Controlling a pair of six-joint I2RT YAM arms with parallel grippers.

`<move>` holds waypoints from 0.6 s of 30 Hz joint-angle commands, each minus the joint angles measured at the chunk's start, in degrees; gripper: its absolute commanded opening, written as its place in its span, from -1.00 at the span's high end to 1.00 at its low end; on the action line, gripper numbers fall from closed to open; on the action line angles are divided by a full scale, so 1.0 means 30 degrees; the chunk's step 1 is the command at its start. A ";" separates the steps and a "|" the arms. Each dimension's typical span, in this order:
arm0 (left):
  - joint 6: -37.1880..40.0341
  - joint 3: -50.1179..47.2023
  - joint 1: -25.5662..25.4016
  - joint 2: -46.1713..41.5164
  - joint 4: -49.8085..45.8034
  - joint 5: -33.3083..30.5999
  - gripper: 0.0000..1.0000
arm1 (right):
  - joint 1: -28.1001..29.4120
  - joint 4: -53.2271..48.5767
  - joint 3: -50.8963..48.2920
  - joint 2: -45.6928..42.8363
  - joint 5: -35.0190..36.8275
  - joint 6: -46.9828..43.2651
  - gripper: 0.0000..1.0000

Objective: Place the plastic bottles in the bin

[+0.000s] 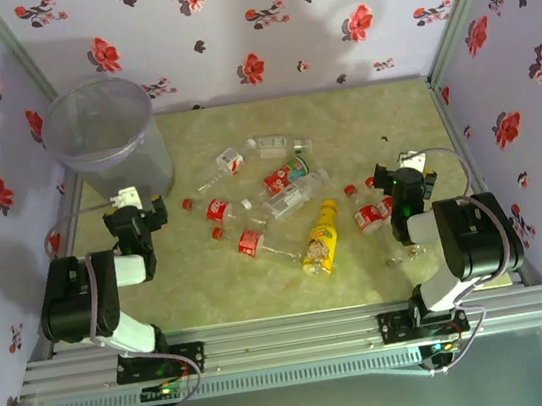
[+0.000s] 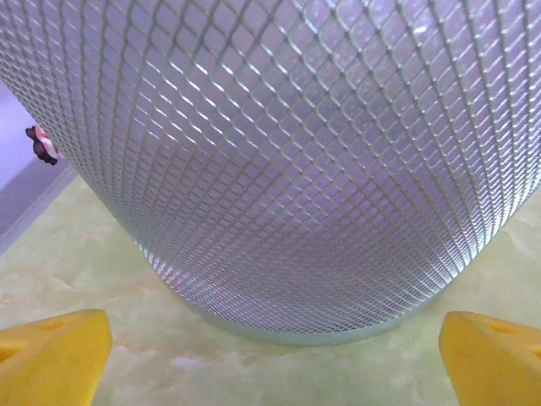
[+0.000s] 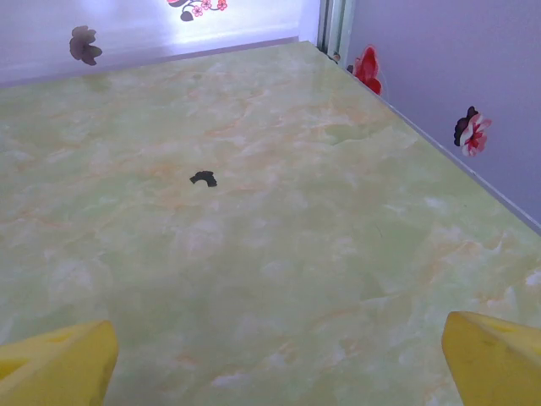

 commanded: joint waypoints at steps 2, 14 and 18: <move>0.0034 -0.0170 0.0009 0.0034 0.0902 -0.0535 -0.99 | -0.0099 0.0126 0.0181 0.0011 0.0450 0.0245 -0.99; 0.0034 -0.0170 0.0014 0.0029 0.0862 -0.0525 -0.99 | -0.0101 0.0068 0.0237 0.0008 0.0424 0.0271 -0.99; 0.0020 -0.0141 0.0009 0.0047 0.0847 -0.0535 -0.99 | -0.0101 0.0028 0.0248 0.0008 0.0391 0.0300 -0.99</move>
